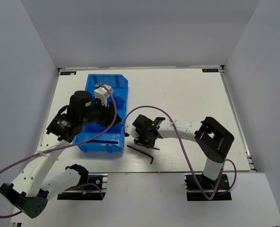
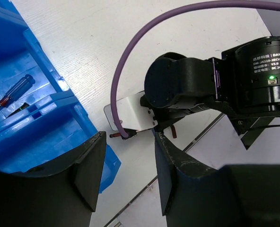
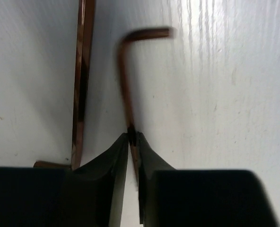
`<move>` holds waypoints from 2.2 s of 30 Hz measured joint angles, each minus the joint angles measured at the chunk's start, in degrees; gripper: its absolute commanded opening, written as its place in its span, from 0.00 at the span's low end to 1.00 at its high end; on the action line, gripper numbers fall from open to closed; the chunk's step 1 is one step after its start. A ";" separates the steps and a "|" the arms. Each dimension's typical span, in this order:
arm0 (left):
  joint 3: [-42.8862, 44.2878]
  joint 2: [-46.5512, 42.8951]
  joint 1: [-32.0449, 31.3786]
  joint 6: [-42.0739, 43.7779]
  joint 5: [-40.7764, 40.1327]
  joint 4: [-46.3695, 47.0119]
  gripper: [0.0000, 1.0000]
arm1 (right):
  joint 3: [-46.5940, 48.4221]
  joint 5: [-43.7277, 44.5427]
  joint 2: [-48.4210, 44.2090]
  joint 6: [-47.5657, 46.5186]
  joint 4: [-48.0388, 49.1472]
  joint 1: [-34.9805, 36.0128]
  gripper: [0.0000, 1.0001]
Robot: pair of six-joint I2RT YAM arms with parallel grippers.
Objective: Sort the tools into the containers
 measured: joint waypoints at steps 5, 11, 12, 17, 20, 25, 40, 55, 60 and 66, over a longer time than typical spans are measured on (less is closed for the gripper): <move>0.11 -0.68 0.00 0.00 -0.02 -0.15 0.56 | 0.50 -0.15 0.66 0.92 1.18 -0.13 0.00; 0.15 -0.81 0.00 -0.11 -0.02 -0.15 0.56 | 0.79 -0.39 0.87 1.84 1.46 -0.92 0.00; 0.15 -0.81 0.00 -0.24 0.00 -0.17 0.56 | 0.81 -0.57 0.81 1.90 1.60 -1.18 0.00; 0.15 -0.81 0.00 -0.61 0.07 -0.17 0.56 | 0.76 -1.33 0.31 0.26 1.92 -3.96 0.00; 0.15 -0.81 0.00 -0.70 0.11 -0.17 0.56 | 0.79 -1.90 -0.74 -1.68 0.90 -6.16 0.00; 0.15 -1.07 0.00 -0.83 0.17 -0.13 0.56 | 3.72 -5.42 -2.69 -2.99 -2.27 -7.63 0.00; 3.21 -3.23 2.25 0.79 -7.32 1.25 0.53 | 41.03 -26.18 11.58 -4.46 -9.40 -4.87 0.00; 5.25 -9.44 -0.17 -0.61 -2.58 -1.01 0.38 | 51.36 -31.21 28.92 11.21 -5.01 -1.84 0.39; 5.25 -12.20 -0.17 -1.70 -2.34 0.15 0.43 | 49.03 -31.98 25.42 11.67 -3.80 -3.06 0.46; 6.60 -6.34 -0.17 -0.46 6.29 1.84 0.29 | 42.60 -30.40 14.25 11.45 -4.28 -8.96 0.00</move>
